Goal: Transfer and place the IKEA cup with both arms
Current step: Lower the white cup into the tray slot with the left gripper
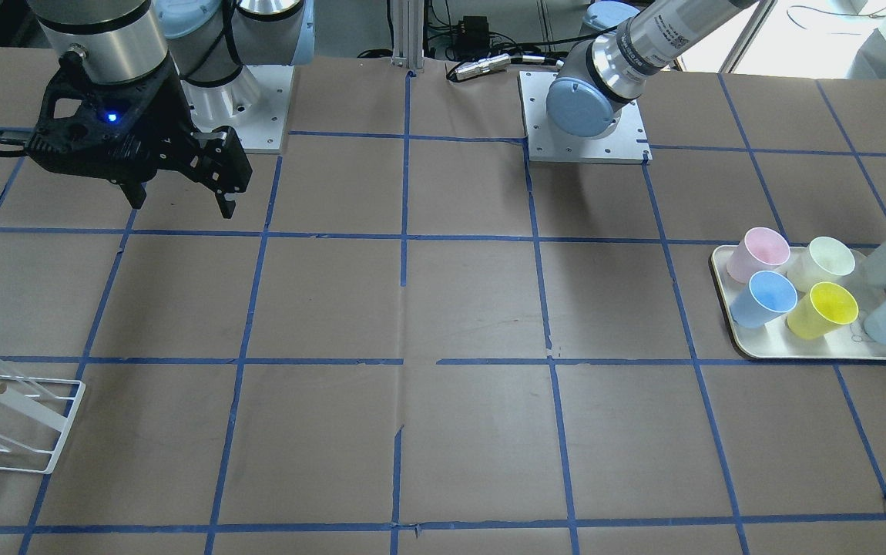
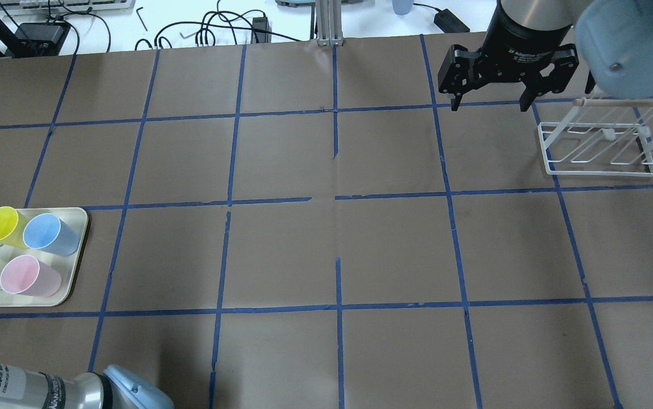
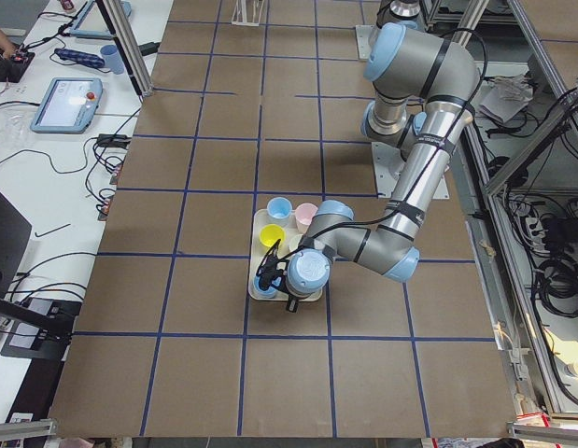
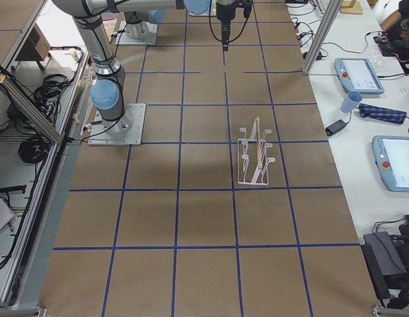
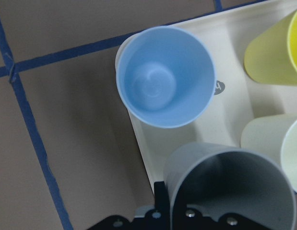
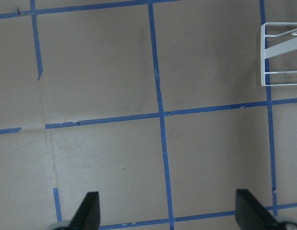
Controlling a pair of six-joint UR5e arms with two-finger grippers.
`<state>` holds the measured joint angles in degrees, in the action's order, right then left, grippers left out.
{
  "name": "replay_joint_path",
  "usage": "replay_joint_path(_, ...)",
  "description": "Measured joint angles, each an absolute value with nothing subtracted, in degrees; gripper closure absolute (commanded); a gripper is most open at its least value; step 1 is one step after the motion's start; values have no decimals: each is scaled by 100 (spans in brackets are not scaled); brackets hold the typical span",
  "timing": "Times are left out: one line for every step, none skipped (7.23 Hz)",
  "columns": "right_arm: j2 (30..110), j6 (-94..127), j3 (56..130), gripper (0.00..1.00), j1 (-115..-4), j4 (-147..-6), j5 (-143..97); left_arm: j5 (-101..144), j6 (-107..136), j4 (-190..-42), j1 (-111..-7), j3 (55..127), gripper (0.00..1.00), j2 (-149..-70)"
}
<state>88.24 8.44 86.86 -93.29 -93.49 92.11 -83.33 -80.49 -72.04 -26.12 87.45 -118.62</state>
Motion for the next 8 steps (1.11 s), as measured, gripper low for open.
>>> replay_joint_path(8824,844,8682,0,-9328,-9347,9211,-8334,-8049,-7191,-2612,8824,100,-11899)
replay_joint_path(8824,844,8678,0,-9327,-9349,9211,-8344,-8045,-7171,-2615,8906,100,-11914)
replay_joint_path(8824,844,8677,0,-9326,-9349,9211,-8352,-8043,-7139,-2617,8956,92,-11935)
replay_joint_path(8824,844,8673,0,-9326,-9348,9211,-8359,-8040,-7109,-2617,9002,21,-11949)
replay_joint_path(8824,844,8669,0,-9325,-9349,9211,-8363,-8034,-7088,-2614,9027,7,-11956)
replay_joint_path(8824,844,8668,0,-9323,-9351,9211,-8368,-8027,-7072,-2612,9045,4,-11962)
replay_joint_path(8824,844,8667,0,-9321,-9351,9211,-8375,-8018,-7066,-2611,9052,4,-11964)
replay_joint_path(8824,844,8666,0,-9319,-9350,9213,-8381,-8009,-7061,-2611,9049,4,-11964)
